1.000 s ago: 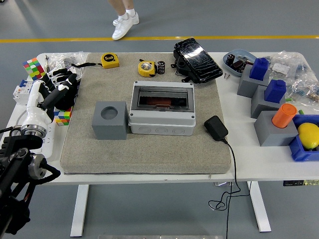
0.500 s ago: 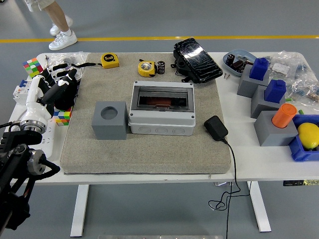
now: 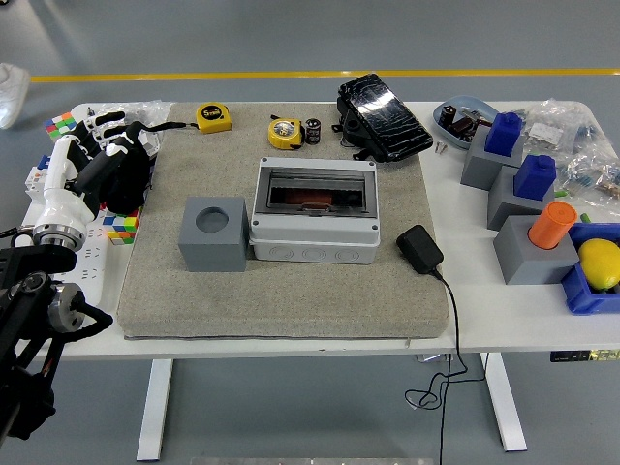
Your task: Fetch the battery,place it into the box,close the lid of the box
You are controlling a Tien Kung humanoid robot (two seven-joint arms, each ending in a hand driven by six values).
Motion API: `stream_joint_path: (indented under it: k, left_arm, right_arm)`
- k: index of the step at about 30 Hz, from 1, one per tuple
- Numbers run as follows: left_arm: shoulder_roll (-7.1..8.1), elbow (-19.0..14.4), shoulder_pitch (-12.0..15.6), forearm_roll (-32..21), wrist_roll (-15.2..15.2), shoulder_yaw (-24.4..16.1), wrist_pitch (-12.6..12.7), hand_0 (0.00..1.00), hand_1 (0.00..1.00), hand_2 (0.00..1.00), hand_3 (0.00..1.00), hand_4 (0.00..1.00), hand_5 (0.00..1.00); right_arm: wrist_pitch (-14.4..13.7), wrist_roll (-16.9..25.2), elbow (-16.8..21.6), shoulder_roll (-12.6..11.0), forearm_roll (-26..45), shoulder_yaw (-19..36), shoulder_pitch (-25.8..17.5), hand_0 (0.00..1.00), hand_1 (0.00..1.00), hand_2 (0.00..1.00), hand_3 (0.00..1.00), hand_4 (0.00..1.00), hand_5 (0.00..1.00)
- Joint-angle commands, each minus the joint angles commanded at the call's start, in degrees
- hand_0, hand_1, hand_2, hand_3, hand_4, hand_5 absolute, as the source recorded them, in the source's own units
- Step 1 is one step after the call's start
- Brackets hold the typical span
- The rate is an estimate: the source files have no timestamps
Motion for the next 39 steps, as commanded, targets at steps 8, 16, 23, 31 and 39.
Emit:
stream_joint_path:
  k: [8, 16, 23, 31, 39]
  left_arm:
    - [-0.37, -0.3, 1.1, 0.1, 0.1, -0.1, -0.1, 0.484, 0.572, 0.545, 0.581, 0.933, 0.29]
    - [0.24, -0.1, 0.1, -0.1, 0.0, -0.7, 0.0, 0.483, 0.57, 0.545, 0.581, 0.931, 0.291]
    - [-0.46, -0.4, 1.8, 0.1, 0.2, -0.9, 0.0, 0.482, 0.568, 0.545, 0.581, 0.93, 0.292]
    - [0.0, -0.7, 1.8, 0.3, 0.4, -0.6, -0.1, 0.477, 0.569, 0.546, 0.58, 0.929, 0.294]
    - [-0.04, -1.2, 2.1, 0.2, 0.5, -0.2, 0.0, 0.48, 0.569, 0.546, 0.581, 0.926, 0.295]
  right_arm:
    - [-0.1, 0.2, 0.0, 0.4, -0.7, 1.4, -0.5, 0.567, 0.596, 0.572, 0.545, 0.92, 0.475]
    - [-0.1, -0.1, 0.1, -0.4, 0.0, -0.9, 0.0, 0.567, 0.596, 0.572, 0.545, 0.92, 0.474]
    - [-0.3, 0.1, 0.0, -0.1, -0.8, 1.4, -1.2, 0.567, 0.595, 0.572, 0.545, 0.92, 0.474]
    - [-0.1, 0.1, -0.1, 0.3, -0.1, 0.9, -1.4, 0.566, 0.596, 0.572, 0.545, 0.92, 0.474]
    - [-0.2, -0.1, 0.0, 0.1, -0.8, 1.7, -1.5, 0.566, 0.596, 0.572, 0.545, 0.921, 0.476]
